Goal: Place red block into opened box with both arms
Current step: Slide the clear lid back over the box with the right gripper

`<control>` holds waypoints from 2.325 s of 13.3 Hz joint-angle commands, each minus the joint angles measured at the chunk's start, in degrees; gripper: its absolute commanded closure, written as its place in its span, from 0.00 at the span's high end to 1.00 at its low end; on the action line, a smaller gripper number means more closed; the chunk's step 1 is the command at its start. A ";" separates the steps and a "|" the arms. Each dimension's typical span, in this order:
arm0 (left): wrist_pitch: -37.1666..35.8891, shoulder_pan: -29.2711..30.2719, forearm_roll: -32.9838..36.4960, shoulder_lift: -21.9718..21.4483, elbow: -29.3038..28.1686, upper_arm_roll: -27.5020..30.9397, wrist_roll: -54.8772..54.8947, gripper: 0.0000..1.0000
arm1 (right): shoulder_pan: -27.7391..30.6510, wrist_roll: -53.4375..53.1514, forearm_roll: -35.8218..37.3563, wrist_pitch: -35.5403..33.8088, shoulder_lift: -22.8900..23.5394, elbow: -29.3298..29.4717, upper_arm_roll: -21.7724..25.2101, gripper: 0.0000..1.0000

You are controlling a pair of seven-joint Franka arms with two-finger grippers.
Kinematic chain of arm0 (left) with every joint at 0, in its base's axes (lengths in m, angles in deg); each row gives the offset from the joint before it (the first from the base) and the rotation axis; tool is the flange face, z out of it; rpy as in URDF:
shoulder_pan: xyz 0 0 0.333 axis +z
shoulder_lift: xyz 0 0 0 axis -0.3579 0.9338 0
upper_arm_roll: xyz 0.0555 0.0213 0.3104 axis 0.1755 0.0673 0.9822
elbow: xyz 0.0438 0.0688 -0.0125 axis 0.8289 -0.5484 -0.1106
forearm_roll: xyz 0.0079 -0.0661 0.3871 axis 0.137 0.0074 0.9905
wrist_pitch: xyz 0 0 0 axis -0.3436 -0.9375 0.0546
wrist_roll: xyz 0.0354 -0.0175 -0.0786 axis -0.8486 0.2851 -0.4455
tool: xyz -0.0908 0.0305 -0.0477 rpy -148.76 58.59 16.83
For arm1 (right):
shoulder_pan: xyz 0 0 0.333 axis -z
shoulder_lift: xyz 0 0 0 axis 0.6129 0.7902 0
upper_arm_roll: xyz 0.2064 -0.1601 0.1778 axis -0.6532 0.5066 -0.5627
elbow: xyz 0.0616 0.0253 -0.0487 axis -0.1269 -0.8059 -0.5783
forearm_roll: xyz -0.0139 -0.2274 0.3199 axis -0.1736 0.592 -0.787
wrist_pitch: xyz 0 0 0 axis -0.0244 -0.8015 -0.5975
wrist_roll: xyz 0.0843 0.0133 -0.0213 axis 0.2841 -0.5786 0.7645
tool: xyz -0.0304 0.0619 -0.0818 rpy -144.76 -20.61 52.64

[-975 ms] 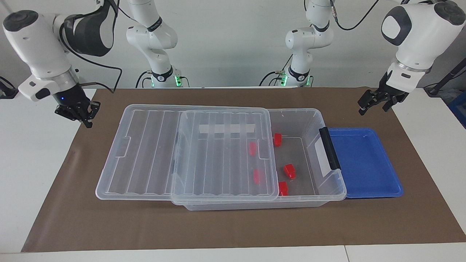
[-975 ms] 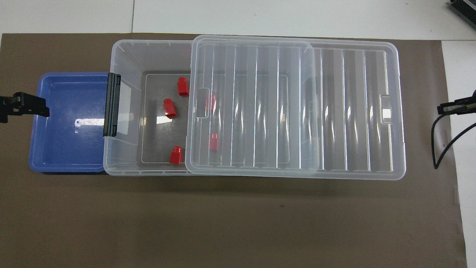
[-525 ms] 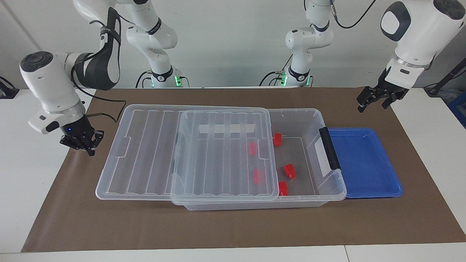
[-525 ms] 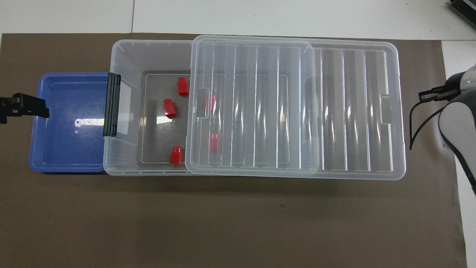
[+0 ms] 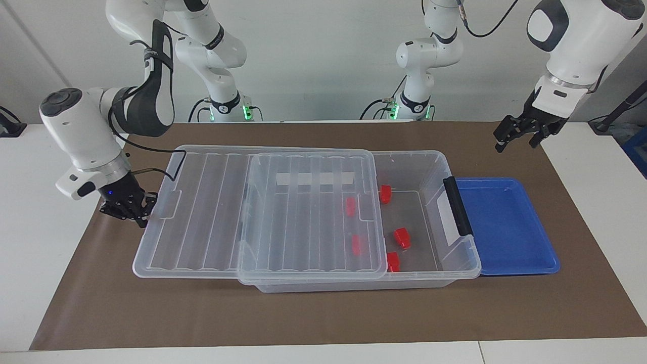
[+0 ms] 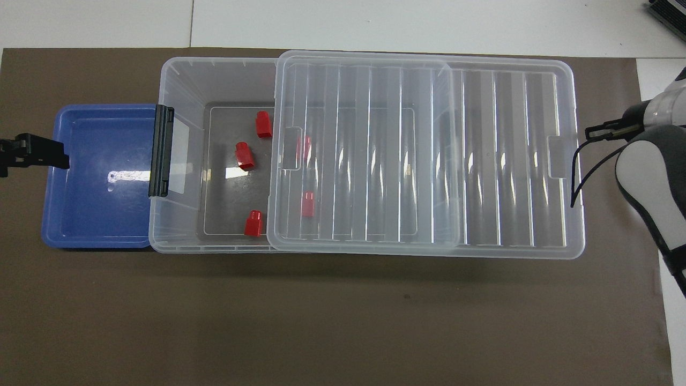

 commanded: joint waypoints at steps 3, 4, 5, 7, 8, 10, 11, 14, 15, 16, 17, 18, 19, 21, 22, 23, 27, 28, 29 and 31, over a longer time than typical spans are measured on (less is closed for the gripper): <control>-1.90 -0.52 -0.90 -0.38 1.50 0.31 0.75 1.00 | -3.28 0.54 -2.42 0.58 0.47 0.48 -0.16 0.00; -1.89 -0.52 -0.90 -0.38 1.59 0.14 0.75 1.00 | -4.25 0.10 -3.21 0.49 0.47 0.48 -0.16 0.00; -1.89 0.18 -0.90 -0.29 1.59 -0.74 0.67 1.00 | -5.04 -0.51 -3.39 0.31 0.47 0.48 -0.16 0.00; -1.81 1.23 -0.82 -0.29 1.59 -1.80 0.75 1.00 | -6.71 -2.62 -3.39 0.31 0.47 0.48 -0.16 0.00; -1.72 1.50 -0.82 -0.29 1.59 -1.89 0.75 1.00 | -7.50 -3.76 -3.39 0.31 0.38 0.48 -0.16 0.00; -1.81 4.55 -0.73 -0.11 1.68 -4.76 0.75 1.00 | -9.17 -6.13 -3.39 0.40 0.38 0.48 -0.16 0.00; -1.81 7.89 -0.55 -0.11 1.76 -8.62 0.75 1.00 | -9.61 -7.19 -3.39 0.40 0.38 0.39 -0.16 0.00; -1.72 11.61 -0.46 -0.02 1.76 -13.05 0.58 1.00 | -11.11 -9.92 -3.39 0.49 0.29 0.39 -0.16 0.00; -1.81 11.61 -0.46 -0.02 1.76 -13.14 0.58 1.00 | -11.72 -10.71 -3.39 0.57 0.29 0.39 -0.16 0.00; -1.89 11.61 -0.55 -0.02 1.76 -13.14 0.58 1.00 | -12.25 -11.76 -3.39 0.66 0.29 0.39 -0.16 0.00; -1.81 11.09 -0.55 -0.02 1.76 -13.05 0.58 1.00 | -12.95 -12.64 -3.39 0.66 0.29 0.39 -0.16 0.00; -1.98 9.26 -0.55 -0.11 1.68 -12.18 0.49 1.00 | -13.57 -13.43 -3.48 0.58 0.29 0.39 -0.16 0.00; -1.98 6.80 -0.55 -0.11 1.68 -9.47 0.40 1.00 | -13.92 -14.22 -3.57 0.49 0.12 0.13 -0.25 0.00; -1.90 2.31 -0.55 -0.20 1.68 -4.72 0.40 1.00 | -15.50 -15.80 -6.01 0.49 0.03 0.13 -0.25 0.00; -1.89 1.42 -0.55 -0.20 1.68 -3.83 0.40 1.00 | -15.77 -16.25 -7.07 0.49 0.03 0.04 -0.25 0.00; -1.98 0.89 -0.55 -0.29 1.68 -3.73 0.40 1.00 | -16.12 -16.34 -7.69 0.49 -0.15 -0.13 -0.25 0.00; -1.98 -4.72 -0.64 -0.29 1.68 2.31 0.58 1.00 | -16.38 -16.25 -10.25 0.40 -0.15 -0.14 -0.16 0.00; -1.98 -6.30 -0.55 -0.38 1.68 3.81 0.58 1.00 | -16.38 -15.73 -10.16 0.22 -0.15 -0.05 -0.16 0.00; -1.98 -6.41 -0.55 -0.38 1.68 4.17 0.58 1.00 | -16.38 -14.86 -9.29 -0.04 -0.06 0.13 -0.07 0.00; -2.07 -6.93 -0.55 -0.38 1.68 4.27 0.58 1.00 | -15.42 -13.09 -6.84 -1.26 -0.06 0.83 0.28 0.00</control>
